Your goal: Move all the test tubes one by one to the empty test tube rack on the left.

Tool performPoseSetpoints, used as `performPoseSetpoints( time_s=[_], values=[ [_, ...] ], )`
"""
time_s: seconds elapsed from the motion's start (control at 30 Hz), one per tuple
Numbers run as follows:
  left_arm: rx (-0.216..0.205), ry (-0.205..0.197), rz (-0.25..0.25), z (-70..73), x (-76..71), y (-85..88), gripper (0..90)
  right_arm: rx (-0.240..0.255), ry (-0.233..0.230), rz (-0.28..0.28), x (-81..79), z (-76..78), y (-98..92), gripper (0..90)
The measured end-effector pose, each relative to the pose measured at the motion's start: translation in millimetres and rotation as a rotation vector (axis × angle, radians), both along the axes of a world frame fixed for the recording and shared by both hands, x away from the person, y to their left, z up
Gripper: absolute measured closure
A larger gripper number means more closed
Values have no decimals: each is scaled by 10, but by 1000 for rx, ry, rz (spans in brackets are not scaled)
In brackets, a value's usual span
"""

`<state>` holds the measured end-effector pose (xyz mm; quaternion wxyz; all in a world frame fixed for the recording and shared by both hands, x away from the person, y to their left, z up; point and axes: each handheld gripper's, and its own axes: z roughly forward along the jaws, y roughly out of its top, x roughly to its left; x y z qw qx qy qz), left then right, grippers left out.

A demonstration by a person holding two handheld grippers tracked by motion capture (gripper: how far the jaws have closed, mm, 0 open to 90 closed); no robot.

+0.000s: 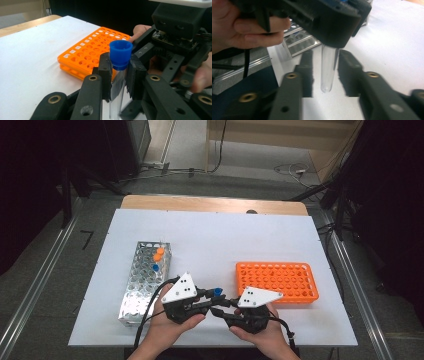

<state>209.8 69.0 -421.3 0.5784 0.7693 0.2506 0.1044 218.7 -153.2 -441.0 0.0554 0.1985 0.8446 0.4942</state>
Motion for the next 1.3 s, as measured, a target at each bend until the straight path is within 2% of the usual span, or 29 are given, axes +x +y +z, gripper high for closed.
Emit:
performPoseSetpoints(
  time_s=[0.1, 0.2, 0.37, 0.4, 0.5, 1.0, 1.3],
  values=[
    [-3, 0, 19, 12, 9, 38, 764, 1, -8, 6, 6, 18, -31, 446],
    [-5, -4, 32, 21, 20, 77, 764, 8, -15, -23, 32, 35, -71, 293],
    [-13, -8, 56, 51, 36, 166, 764, 33, 3, -51, 89, 66, -143, 80],
    [-13, -11, 64, 57, 39, 188, 764, 29, 1, -45, 100, 65, -159, 9],
    [-16, -15, 89, 70, 62, 270, 764, 54, 23, -24, 150, 69, -234, 0],
    [-33, -41, 275, 169, 167, 867, 765, 56, 2, -131, 383, 54, -690, 0],
    [-31, -54, 371, 152, 181, 1160, 765, 49, 5, -183, 497, -9, -887, 0]
  ],
)
